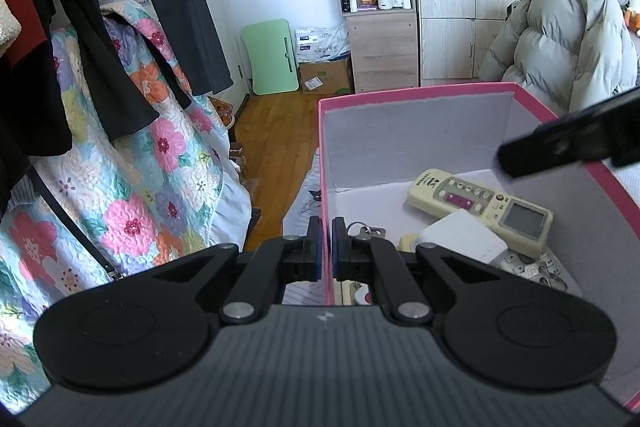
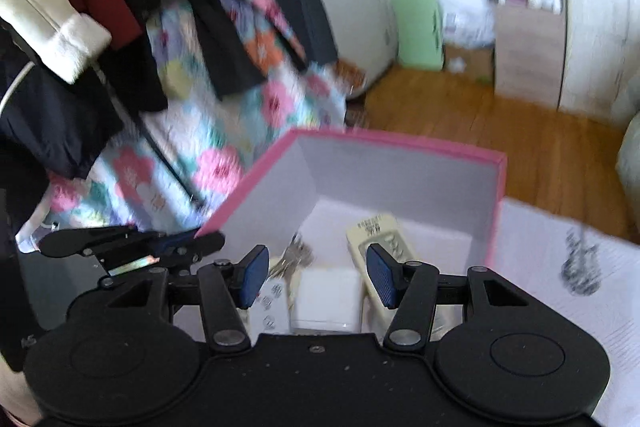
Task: Organize rigid objects
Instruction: 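Carry the white charger into the pink box and open the right gripper, then lower the pink box onto the bed with the left tool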
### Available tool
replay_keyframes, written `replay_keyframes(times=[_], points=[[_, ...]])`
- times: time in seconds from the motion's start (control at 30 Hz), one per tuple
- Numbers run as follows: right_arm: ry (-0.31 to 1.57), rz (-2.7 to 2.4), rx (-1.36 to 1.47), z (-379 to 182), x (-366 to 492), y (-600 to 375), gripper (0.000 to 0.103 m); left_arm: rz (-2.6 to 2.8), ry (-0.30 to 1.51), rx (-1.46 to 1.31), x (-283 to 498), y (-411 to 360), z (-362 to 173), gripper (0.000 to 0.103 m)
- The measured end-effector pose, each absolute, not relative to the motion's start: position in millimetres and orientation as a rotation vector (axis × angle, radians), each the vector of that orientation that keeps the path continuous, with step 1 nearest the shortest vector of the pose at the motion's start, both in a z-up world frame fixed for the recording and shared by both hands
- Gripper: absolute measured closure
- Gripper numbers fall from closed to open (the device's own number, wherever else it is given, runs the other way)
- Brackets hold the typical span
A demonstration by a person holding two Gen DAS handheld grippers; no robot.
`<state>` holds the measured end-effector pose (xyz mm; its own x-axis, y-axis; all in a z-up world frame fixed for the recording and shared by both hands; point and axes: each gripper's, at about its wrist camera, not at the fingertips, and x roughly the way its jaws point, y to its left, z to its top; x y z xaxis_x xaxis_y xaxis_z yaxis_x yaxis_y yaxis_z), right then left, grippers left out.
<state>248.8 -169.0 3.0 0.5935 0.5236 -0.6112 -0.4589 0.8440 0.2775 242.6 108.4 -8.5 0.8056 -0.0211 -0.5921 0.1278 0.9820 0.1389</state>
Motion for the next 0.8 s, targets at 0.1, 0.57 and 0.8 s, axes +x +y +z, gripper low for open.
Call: replay_keyframes(times=[0.1, 0.57, 0.8], points=[[0.705, 0.562, 0.121, 9, 243, -182, 0.043, -0.081, 0.636, 0.167, 242, 111, -8, 0.099], [0.638, 0.474, 0.086, 21, 190, -199, 0.043, -0.055, 0.627, 0.194, 228, 103, -6, 0.099], [0.584, 0.437, 0.089, 29, 157, -214, 0.043, -0.036, 0.593, 0.178, 199, 103, 13, 0.099]])
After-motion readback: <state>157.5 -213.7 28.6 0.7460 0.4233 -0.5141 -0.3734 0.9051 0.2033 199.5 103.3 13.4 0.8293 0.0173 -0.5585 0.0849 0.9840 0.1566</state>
